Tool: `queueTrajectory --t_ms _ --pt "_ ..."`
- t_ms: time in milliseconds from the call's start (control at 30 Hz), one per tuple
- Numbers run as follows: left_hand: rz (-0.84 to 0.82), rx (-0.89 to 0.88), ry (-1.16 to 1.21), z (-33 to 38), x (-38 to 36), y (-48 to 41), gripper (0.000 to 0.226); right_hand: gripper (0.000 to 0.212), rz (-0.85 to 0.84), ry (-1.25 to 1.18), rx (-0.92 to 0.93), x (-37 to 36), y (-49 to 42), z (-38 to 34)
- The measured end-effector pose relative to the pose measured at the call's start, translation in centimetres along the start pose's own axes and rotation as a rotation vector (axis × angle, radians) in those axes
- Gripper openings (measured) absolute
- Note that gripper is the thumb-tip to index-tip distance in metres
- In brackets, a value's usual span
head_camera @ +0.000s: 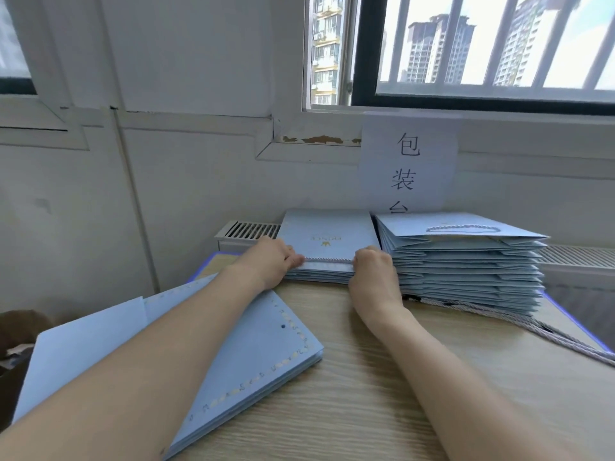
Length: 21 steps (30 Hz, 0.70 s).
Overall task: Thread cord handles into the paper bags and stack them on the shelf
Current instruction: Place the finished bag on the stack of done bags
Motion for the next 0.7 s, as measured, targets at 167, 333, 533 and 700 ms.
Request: queueTrajectory --t_ms 167,333,533,700 --pt "-0.06 0.001 0.034 0.0 -0.6 0.4 0.047 0.034 -0.027 0.133 0.063 0.1 0.5 -1.3" --pt "-0.025 -0.025 0.119 -0.9 -0.1 0.3 0.04 0.042 -0.01 0.145 0.107 0.6 0.4 -1.4" --pt "-0.017 -0.05 0.235 -1.3 -0.3 0.9 0.037 0.035 -0.027 0.152 0.101 0.0 0.5 -1.5" --pt "-0.019 -0.033 0.244 -1.2 -0.2 1.1 0.04 0.036 0.005 0.138 0.092 0.1 0.5 -0.7"
Point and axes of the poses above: each hand's wrist, its own y-axis away from the middle knuckle, its own x-axis out of the back of the hand, z = x × y, the point moved 10 cm from there along -y, towards the middle knuckle, and after that the axes turned 6 degrees about x, right-handed, at the moved point
